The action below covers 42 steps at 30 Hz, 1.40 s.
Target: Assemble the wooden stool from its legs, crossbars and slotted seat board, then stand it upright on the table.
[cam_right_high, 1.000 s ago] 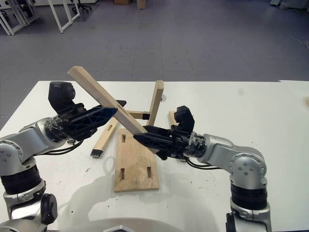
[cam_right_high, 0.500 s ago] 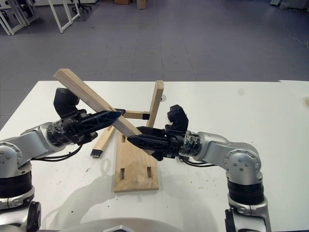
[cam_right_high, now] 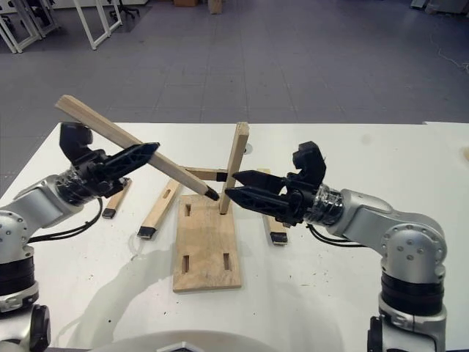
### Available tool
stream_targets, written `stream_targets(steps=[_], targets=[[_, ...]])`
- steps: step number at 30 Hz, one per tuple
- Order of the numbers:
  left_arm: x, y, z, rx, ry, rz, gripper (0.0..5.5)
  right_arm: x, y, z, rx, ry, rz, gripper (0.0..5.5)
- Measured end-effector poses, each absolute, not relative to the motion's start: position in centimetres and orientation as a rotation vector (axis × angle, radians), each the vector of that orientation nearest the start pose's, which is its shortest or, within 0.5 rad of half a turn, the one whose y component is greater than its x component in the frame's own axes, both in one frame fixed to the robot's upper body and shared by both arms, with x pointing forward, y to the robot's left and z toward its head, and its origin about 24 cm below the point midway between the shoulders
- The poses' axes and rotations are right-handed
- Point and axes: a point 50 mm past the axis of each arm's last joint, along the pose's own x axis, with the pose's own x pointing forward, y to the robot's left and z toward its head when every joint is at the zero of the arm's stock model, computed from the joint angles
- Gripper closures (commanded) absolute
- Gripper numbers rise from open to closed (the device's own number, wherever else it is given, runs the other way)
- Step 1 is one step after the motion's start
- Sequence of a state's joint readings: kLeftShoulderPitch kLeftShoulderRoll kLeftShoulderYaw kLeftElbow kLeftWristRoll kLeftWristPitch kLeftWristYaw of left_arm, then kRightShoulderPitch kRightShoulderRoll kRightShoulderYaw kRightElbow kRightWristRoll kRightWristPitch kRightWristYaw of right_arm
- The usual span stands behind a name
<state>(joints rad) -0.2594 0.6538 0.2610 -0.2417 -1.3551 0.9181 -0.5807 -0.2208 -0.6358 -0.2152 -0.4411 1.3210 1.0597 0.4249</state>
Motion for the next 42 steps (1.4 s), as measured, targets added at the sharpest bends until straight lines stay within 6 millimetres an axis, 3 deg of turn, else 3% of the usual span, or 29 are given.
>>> stream_targets(steps=[1, 3, 5, 7, 10, 22, 26, 31, 38, 42], targets=[[24.5, 20.4, 17.0, -0.542, 0.191, -1.028, 3.45, 23.3, -17.3, 15.5, 0.403, 0.379, 0.887, 1.68], [24.3, 20.8, 16.1, -0.466, 0.226, -1.021, 3.45, 23.1, -17.1, 13.3, 0.356, 0.482, 0.739, 1.68], [24.3, 21.3, 15.4, -0.364, 0.222, -1.007, 3.45, 21.3, -16.4, 9.6, 0.132, 0.682, 0.614, 1.68], [24.1, 21.5, 15.0, -0.299, 0.209, -1.018, 3.45, 19.6, -15.5, 8.0, -0.011, 0.764, 0.592, 1.68], [24.2, 21.5, 14.8, -0.246, 0.194, -1.032, 3.45, 18.3, -13.6, 8.3, -0.112, 0.744, 0.670, 1.68], [25.3, 21.2, 13.7, -0.213, 0.181, -1.000, 3.45, 16.8, -11.8, 7.2, -0.204, 0.769, 0.760, 1.68], [25.2, 21.3, 13.5, -0.185, 0.177, -1.009, 3.45, 17.0, -13.9, 7.5, -0.271, 0.808, 0.825, 1.68], [24.7, 20.9, 12.8, -0.174, 0.216, -1.077, 3.45, 18.8, -17.3, 8.0, -0.411, 0.829, 0.851, 1.68], [23.7, 19.2, 11.4, -0.181, 0.268, -1.157, 3.45, 19.5, -17.7, 7.9, -0.457, 0.813, 0.876, 1.68], [23.5, 19.3, 10.5, -0.163, 0.239, -1.127, 3.45, 19.5, -17.5, 7.8, -0.453, 0.805, 0.875, 1.68]])
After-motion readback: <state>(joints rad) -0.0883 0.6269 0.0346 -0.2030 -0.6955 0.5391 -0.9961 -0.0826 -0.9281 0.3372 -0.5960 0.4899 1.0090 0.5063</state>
